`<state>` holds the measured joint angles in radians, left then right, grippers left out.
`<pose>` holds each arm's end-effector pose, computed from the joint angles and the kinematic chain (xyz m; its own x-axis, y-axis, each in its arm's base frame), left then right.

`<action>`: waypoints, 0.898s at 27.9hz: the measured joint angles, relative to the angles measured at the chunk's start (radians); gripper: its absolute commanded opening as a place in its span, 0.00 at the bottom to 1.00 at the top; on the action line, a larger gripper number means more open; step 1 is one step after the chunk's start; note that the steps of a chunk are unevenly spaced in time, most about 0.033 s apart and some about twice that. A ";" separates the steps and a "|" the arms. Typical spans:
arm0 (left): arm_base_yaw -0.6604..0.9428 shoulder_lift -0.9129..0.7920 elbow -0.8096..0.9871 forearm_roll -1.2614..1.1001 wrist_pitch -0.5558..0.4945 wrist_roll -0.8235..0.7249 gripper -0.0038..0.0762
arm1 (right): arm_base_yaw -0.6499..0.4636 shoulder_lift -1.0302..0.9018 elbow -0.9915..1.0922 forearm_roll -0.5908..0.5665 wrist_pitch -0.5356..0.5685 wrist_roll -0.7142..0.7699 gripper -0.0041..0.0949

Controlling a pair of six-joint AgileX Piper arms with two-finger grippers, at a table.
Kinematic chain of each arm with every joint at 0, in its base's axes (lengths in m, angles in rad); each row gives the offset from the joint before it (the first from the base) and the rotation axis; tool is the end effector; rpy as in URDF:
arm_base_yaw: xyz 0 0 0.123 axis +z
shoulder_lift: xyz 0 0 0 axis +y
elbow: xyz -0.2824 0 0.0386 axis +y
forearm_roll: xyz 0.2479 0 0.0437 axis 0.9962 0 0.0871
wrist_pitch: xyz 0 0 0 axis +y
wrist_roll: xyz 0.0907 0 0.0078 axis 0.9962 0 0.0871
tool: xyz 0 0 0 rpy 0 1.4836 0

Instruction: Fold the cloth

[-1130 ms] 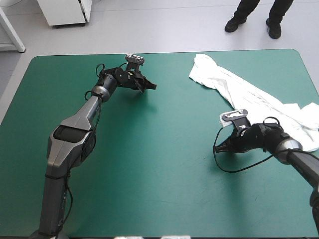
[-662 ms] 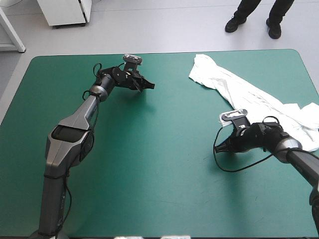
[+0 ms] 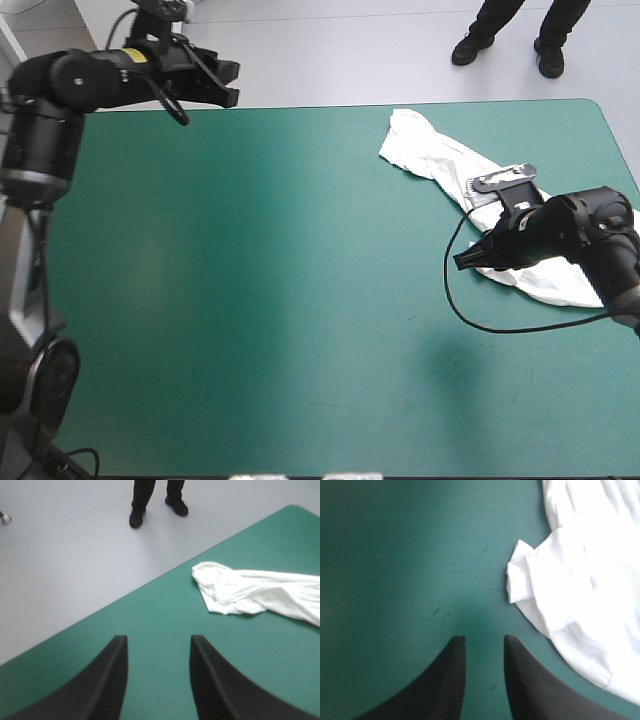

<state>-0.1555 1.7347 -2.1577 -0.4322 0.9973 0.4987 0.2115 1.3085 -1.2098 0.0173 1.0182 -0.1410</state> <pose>0.3598 -0.0889 0.5003 -0.2942 0.2837 -0.9127 0.5505 0.8309 0.0808 0.2557 0.0563 0.3467 -0.8021 -0.3067 -0.5123 -0.3257 0.9439 -0.0552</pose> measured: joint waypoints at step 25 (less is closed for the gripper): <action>0.000 -0.738 0.400 -0.011 -0.017 -0.004 0.60 | -0.177 0.485 -0.518 -0.103 0.066 0.162 0.60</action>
<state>-0.1555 0.9965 -1.7572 -0.4433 0.9807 0.4949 0.0345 1.7932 -1.7278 -0.0858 1.0843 0.0213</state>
